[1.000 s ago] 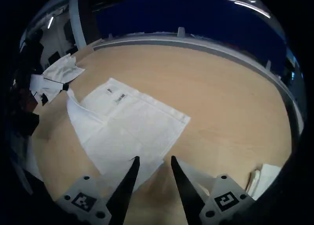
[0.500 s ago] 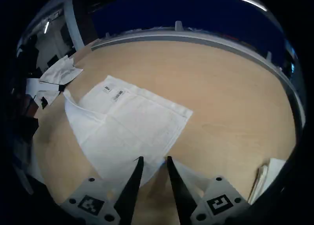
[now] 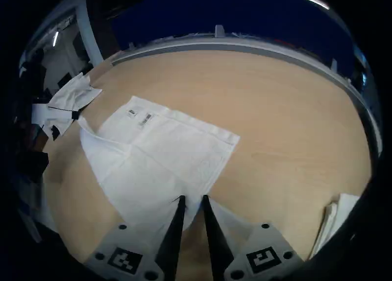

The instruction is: Fold towel

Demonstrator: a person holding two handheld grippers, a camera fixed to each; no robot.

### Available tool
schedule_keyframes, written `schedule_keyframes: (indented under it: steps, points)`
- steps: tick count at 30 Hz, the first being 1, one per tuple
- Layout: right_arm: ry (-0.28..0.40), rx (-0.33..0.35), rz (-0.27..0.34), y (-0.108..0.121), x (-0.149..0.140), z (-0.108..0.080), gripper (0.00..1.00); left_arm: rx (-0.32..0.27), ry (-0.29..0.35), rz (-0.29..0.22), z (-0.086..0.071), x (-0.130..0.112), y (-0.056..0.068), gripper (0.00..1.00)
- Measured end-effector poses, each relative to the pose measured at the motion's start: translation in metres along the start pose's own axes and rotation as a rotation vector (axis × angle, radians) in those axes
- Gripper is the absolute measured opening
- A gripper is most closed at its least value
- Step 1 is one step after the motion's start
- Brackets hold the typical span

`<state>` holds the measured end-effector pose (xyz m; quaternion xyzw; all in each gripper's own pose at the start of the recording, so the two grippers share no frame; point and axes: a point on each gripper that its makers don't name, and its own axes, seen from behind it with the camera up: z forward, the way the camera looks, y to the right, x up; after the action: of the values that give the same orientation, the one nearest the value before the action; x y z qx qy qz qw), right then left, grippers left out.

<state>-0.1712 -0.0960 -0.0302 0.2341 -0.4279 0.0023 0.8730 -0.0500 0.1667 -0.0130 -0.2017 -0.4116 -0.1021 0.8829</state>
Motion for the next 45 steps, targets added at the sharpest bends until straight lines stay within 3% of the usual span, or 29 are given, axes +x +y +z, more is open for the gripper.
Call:
schedule_keyframes:
  steps: [11, 18, 34, 45]
  points:
    - [0.038, 0.004, -0.023, -0.002, 0.012, -0.006, 0.21, 0.001, -0.003, -0.003, 0.001, -0.002, -0.001, 0.08]
    - [0.084, -0.001, -0.037, -0.002, 0.027, -0.023, 0.21, 0.000, -0.001, -0.018, -0.003, -0.004, 0.001, 0.08]
    - [0.155, -0.006, -0.111, -0.012, 0.052, -0.088, 0.21, -0.016, 0.021, -0.139, -0.044, -0.019, 0.016, 0.08]
    - [0.156, 0.002, -0.125, -0.020, 0.048, -0.109, 0.21, -0.019, 0.020, -0.164, -0.067, -0.038, 0.028, 0.08]
